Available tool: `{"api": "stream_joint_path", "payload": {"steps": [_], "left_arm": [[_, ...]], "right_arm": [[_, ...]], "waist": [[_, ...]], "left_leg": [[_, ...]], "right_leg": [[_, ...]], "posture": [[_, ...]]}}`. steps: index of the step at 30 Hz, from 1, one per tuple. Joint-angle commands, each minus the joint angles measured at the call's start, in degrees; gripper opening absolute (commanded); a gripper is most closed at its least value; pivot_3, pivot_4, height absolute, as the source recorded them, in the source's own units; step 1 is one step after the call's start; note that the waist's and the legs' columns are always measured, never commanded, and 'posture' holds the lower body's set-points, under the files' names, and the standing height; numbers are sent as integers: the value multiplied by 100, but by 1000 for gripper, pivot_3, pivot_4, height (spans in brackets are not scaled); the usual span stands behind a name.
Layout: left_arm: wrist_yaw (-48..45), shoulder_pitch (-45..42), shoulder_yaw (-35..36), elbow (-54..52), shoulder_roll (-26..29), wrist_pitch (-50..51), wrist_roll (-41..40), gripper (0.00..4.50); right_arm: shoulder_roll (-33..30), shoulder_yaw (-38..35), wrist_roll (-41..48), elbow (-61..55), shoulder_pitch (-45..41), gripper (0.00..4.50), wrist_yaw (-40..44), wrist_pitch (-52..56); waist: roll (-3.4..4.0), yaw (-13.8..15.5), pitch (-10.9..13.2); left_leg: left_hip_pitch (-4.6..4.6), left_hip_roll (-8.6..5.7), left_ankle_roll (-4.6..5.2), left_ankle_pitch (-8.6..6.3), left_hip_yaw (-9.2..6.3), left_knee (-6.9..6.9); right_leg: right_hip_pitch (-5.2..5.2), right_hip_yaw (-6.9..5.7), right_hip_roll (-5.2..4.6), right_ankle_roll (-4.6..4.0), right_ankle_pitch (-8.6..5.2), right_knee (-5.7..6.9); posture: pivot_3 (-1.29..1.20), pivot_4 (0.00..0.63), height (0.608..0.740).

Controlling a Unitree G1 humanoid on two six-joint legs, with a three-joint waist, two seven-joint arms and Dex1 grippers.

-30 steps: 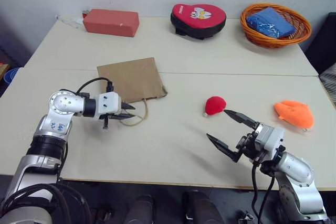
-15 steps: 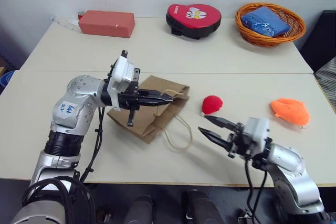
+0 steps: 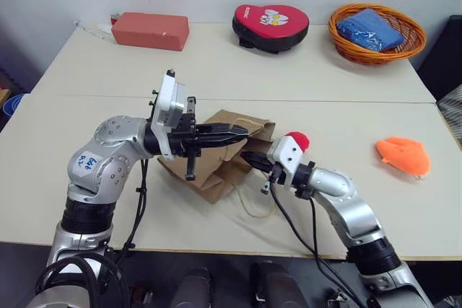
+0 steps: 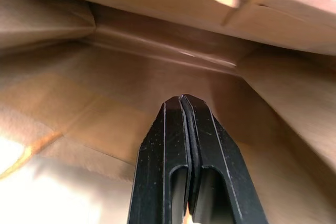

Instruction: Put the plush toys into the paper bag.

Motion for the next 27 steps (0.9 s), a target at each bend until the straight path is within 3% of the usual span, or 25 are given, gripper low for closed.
{"api": "stream_joint_path", "payload": {"steps": [1,16,21,27], "left_arm": [[157,-29,173,-209,-14,55,-169,0],[768,-455,1005,29,-133,335,-879,0],[906,-401,1238,150,-54,211,-826,0],[861,-138,985,-32,-119,211,-745,0]], "right_arm": [[94,106,-281,231,-69,31,-162,-1],[151,309,-911,1107,-80,31,-196,-303],[189,139,-780,958,-5,31,-212,-400],[252,-184,-164,576,147,31,108,-560]], "waist": [[0,-1,0],[0,-11,0],[0,-10,0],[-1,-1,0]], "left_leg": [[0,0,0,0,0,0],[0,0,-3,1,2,2],[0,-1,-4,1,2,1],[-1,-1,-4,1,0,0]], "right_leg": [[0,0,0,0,0,0],[-2,1,0,0,0,3],[-2,0,0,0,0,3],[-1,-1,0,0,0,0]], "posture": [[0,150,740],[0,150,740],[0,150,740],[0,150,740]]}}
